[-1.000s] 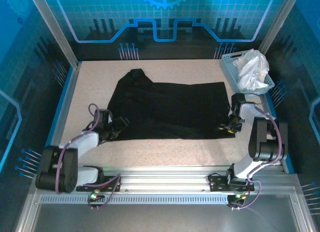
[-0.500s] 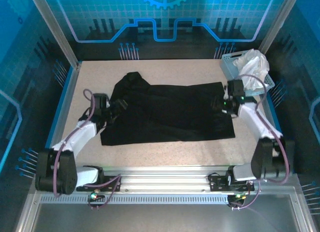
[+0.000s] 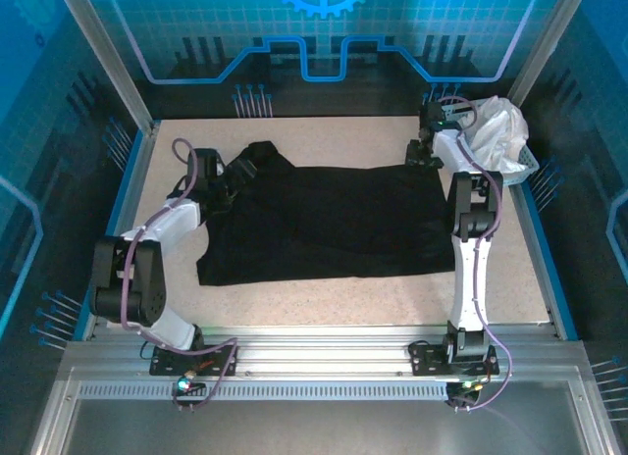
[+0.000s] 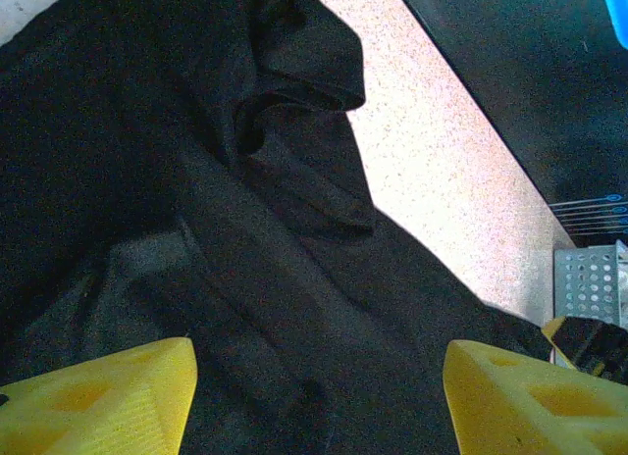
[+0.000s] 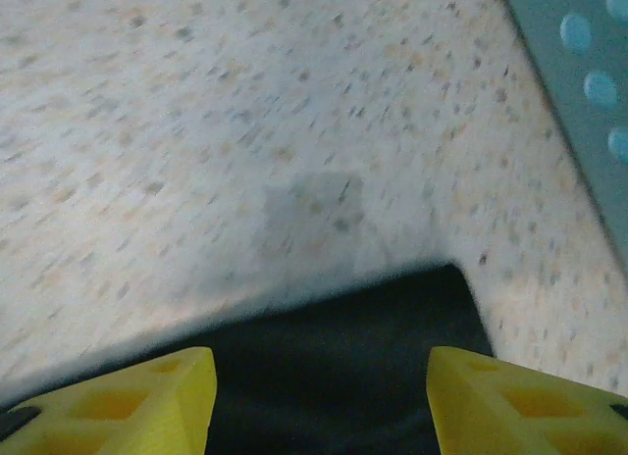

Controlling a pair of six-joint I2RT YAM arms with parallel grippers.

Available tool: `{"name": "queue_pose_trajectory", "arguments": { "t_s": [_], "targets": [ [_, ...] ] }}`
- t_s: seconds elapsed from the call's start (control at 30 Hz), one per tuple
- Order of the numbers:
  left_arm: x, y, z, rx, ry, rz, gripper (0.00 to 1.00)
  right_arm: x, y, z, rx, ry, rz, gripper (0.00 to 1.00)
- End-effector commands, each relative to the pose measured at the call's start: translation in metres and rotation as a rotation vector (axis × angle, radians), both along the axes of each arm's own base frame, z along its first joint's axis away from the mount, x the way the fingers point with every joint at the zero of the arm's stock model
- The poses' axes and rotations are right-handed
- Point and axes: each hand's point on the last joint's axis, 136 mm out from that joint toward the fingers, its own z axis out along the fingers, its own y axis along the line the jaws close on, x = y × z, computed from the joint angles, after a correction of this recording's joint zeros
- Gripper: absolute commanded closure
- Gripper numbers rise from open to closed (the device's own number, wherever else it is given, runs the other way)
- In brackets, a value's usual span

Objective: Fold the inside-out t-shirt

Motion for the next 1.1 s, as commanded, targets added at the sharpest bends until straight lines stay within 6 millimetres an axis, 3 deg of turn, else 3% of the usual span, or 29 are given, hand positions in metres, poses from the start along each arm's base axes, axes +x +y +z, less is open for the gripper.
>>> {"name": "queue_pose_trajectory", "arguments": {
  "t_s": [0.0,0.3,0.53,0.6,0.83,1.07],
  "targets": [
    [0.012,-0.003,0.001,0.015,-0.016,-0.022,0.32,-0.014,-0.029,-0.013,-0.094,0.125,0.001,0.39],
    [0.051,0.007,-0.014,0.127,-0.013,-0.027,0.32,-0.008,-0.029,-0.051,-0.041,0.185,0.027,0.42],
    [0.121,0.024,-0.032,0.208,0.031,-0.063,0.33,0.002,-0.020,-0.048,0.000,0.145,0.065,0.85],
    [0.140,0.027,-0.041,0.224,0.060,-0.080,0.33,0.003,-0.018,-0.046,0.007,0.136,0.078,0.91],
    [0.183,0.015,-0.066,0.203,0.103,-0.152,0.37,0.002,-0.016,-0.038,0.005,0.118,0.100,0.94],
    [0.206,0.008,-0.083,0.197,0.117,-0.189,0.62,0.004,-0.014,-0.034,0.013,0.106,0.113,0.95]
  ]
}}
